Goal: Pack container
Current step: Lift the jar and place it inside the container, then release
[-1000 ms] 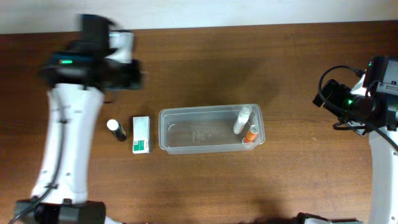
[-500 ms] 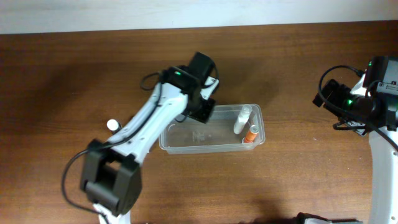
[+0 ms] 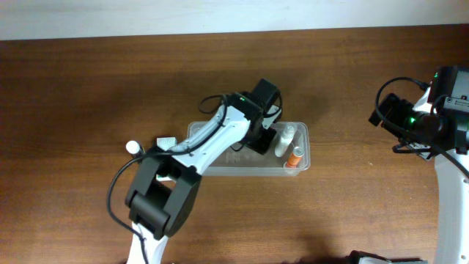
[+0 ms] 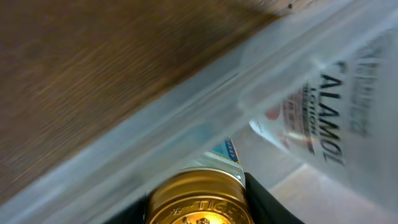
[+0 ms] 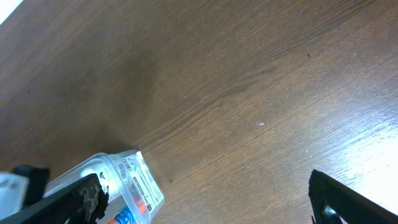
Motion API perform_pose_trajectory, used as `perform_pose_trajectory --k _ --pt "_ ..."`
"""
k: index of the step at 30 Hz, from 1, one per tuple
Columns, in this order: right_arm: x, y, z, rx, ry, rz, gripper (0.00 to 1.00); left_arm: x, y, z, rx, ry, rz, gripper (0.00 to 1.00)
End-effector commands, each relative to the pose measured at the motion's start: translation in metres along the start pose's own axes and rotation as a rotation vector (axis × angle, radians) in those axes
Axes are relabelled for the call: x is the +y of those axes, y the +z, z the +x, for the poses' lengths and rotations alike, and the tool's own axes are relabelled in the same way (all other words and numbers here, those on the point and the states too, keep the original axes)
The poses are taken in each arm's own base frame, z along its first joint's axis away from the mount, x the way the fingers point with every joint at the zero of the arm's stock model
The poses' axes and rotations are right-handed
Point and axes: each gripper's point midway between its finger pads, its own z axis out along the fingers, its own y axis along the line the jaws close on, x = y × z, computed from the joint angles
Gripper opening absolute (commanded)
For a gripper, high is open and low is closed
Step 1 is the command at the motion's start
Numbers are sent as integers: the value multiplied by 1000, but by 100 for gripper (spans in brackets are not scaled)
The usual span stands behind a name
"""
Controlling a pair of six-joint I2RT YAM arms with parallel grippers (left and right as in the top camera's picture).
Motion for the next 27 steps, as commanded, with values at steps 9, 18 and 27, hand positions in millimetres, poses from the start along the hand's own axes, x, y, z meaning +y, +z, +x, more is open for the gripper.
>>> perform_pose_trajectory --k 9,18,27 --pt "-1 -1 -2 -5 13 -1 98 -1 14 -3 0 -7 15 50" --pt "-1 -1 -2 -5 13 -1 98 -5 -1 -8 -1 -5 15 59" --pt "-1 -1 -2 -5 13 -1 98 8 -91 -29 -91 -10 -116 68"
